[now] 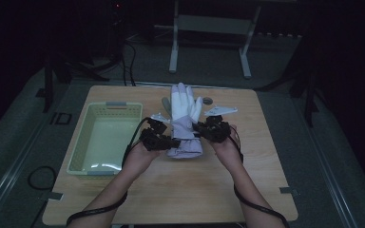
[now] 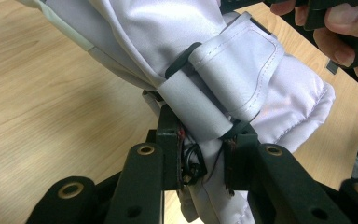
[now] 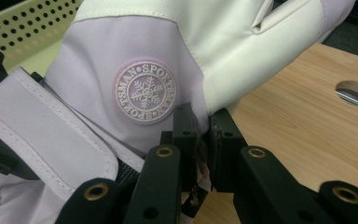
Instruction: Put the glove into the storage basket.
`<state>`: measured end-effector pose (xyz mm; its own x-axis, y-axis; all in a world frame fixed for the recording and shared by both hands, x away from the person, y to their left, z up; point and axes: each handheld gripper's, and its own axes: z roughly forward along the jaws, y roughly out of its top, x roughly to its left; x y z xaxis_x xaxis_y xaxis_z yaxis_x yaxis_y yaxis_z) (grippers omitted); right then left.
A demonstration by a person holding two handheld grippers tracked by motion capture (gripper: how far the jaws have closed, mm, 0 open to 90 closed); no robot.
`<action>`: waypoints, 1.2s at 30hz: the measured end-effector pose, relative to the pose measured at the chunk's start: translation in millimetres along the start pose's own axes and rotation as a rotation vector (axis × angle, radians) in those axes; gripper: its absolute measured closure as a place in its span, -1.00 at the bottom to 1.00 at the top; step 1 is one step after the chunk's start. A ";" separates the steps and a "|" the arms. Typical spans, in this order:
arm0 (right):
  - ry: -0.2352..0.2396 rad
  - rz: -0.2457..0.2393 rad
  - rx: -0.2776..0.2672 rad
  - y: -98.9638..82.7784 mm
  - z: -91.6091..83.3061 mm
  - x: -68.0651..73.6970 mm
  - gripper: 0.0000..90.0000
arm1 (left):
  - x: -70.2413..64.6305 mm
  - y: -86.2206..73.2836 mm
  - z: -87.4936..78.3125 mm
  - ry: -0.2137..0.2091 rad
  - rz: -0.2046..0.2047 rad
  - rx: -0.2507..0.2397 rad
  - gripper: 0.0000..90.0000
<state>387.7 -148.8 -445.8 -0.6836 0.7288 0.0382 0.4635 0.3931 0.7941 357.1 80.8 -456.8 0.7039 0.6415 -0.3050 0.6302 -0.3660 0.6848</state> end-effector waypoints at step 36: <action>0.074 -0.075 0.006 48.7 52.0 88.8 0.85 | 51.5 -42.6 -92.2 0.065 0.014 0.051 0.63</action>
<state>378.8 -35.8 -435.3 -0.7563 0.6538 0.0234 0.4127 0.4490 0.7925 336.2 191.7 -440.6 0.6909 0.6782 -0.2505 0.6373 -0.4078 0.6538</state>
